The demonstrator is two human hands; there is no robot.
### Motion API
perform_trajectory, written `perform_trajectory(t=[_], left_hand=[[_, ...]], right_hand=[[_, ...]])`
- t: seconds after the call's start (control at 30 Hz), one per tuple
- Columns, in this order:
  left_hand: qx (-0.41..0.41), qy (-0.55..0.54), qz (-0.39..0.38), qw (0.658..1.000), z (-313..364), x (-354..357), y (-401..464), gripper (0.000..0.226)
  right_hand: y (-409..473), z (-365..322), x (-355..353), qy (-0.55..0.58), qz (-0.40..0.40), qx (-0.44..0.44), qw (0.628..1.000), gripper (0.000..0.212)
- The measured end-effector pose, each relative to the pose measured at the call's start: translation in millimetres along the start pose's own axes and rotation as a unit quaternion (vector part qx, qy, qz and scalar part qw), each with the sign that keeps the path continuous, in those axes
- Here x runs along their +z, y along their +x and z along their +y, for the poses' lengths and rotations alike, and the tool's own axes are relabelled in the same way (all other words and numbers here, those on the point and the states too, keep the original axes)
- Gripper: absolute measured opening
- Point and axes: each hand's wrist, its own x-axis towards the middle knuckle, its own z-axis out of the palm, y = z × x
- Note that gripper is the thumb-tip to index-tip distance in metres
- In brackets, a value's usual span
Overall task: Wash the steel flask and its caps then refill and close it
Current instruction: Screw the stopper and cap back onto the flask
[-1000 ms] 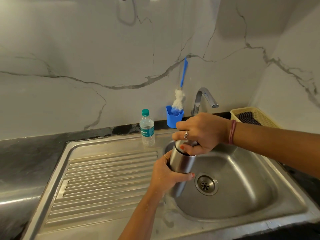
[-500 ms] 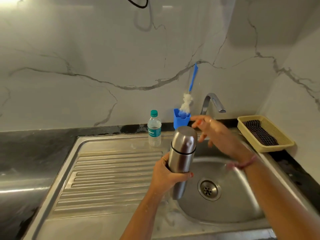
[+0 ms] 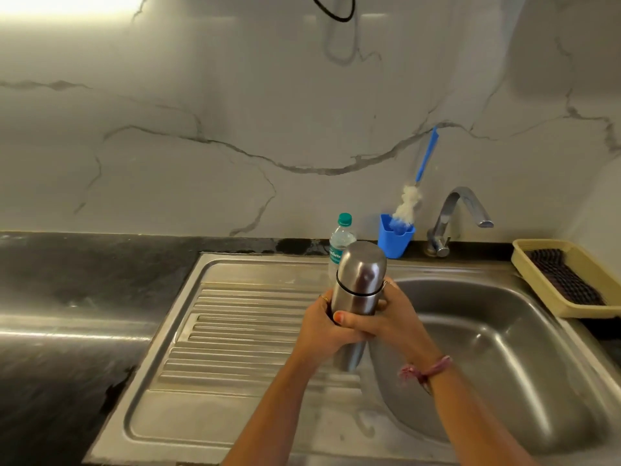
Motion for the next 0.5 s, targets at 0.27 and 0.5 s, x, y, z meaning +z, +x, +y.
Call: perform_trajectory(t=[0.27,0.5], left_hand=[[-0.011,0.102,0.002,0.995,0.0,-83.1,29.8,0.087],[0.004,0.148,0.028,0.989,1.5,-137.0,61.3,0.062]], right_hand=[[54.0,-11.6,44.3,0.011,-0.019,-0.006,1.0,0.07],[113.4,-19.0,81.0,-0.017,-0.044,-0.009,0.999,0.057]])
